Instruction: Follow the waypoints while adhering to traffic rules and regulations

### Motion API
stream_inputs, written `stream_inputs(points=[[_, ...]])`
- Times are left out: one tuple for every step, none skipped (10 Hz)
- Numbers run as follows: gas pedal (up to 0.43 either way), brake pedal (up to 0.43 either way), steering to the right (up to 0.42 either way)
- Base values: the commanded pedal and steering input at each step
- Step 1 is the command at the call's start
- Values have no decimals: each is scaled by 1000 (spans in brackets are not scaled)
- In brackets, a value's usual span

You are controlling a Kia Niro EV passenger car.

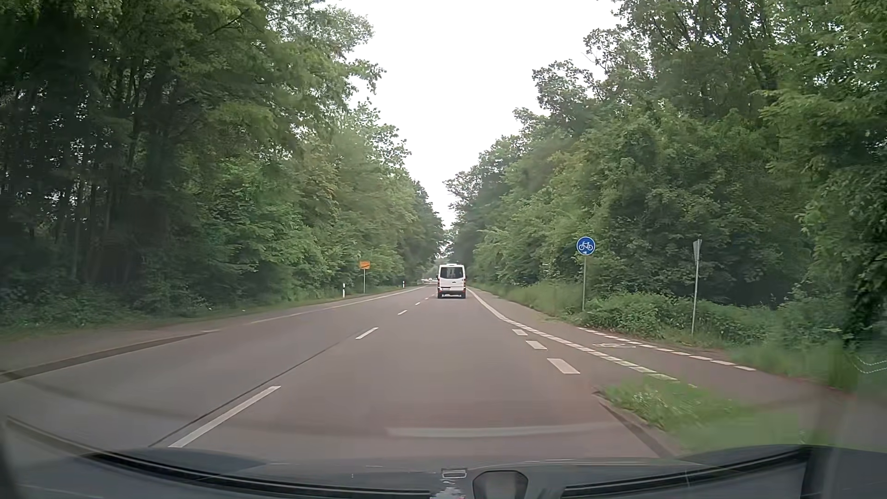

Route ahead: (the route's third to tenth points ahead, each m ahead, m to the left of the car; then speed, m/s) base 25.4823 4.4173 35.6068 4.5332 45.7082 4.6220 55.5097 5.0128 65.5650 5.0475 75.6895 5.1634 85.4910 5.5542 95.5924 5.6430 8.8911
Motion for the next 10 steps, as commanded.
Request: stream_inputs(points=[[220,0,-5],[220,0,-5],[220,0,-5],[220,0,-5],[220,0,-5],[220,0,-4],[220,0,-4],[220,0,-3],[220,0,-3],[220,0,-2]])
